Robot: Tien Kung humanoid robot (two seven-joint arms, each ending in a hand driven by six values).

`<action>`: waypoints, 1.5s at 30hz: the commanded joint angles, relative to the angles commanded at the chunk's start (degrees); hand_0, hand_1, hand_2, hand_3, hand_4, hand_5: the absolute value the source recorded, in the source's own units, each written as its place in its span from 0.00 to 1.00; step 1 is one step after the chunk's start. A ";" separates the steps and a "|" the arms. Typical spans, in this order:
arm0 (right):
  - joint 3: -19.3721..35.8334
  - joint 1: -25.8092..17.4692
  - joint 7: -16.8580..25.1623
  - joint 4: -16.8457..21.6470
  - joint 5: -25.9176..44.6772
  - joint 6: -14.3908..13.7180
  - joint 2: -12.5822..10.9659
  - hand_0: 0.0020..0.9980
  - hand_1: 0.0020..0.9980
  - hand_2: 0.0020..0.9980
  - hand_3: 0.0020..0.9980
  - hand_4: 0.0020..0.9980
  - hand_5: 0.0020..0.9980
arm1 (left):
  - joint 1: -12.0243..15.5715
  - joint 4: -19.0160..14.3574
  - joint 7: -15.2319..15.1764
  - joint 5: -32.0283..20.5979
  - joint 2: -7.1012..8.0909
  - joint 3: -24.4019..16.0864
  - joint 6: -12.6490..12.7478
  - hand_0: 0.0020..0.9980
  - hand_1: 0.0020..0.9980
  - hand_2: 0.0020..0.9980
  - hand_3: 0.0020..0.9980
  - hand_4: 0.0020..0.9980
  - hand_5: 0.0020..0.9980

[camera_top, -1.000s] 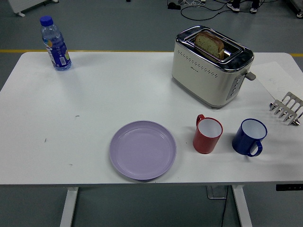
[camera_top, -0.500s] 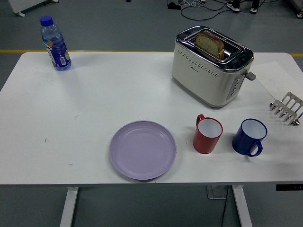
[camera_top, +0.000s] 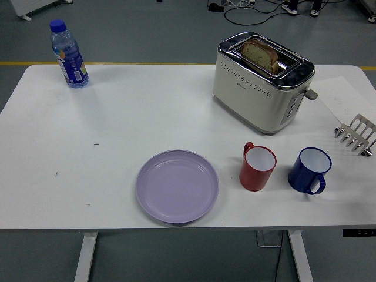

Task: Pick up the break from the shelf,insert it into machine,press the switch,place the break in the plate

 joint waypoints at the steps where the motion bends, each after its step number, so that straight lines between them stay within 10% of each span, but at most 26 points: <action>1: 0.13 0.03 0.49 -0.28 0.84 -0.57 0.01 0.87 0.78 0.81 0.77 0.61 0.51 | -0.03 0.00 0.03 0.15 0.01 -0.14 -0.02 0.62 0.45 0.45 0.50 0.25 0.81; 20: 2.89 -2.85 1.14 -5.40 7.13 0.21 -0.02 0.73 0.68 0.71 0.64 0.49 0.38 | 0.24 0.00 0.01 0.14 -0.04 0.11 0.05 0.62 0.45 0.46 0.51 0.26 0.82; 32: 7.30 -9.94 1.18 -1.90 2.20 7.15 2.35 0.70 0.65 0.68 0.61 0.46 0.35 | 1.13 0.00 0.31 1.14 -0.04 0.42 -0.34 0.62 0.45 0.46 0.51 0.26 0.82; 45: 7.74 -12.02 0.89 0.86 -3.52 8.18 2.26 0.71 0.66 0.69 0.61 0.46 0.31 | 2.21 0.00 0.63 2.27 -0.04 1.11 -1.05 0.62 0.45 0.47 0.51 0.25 0.82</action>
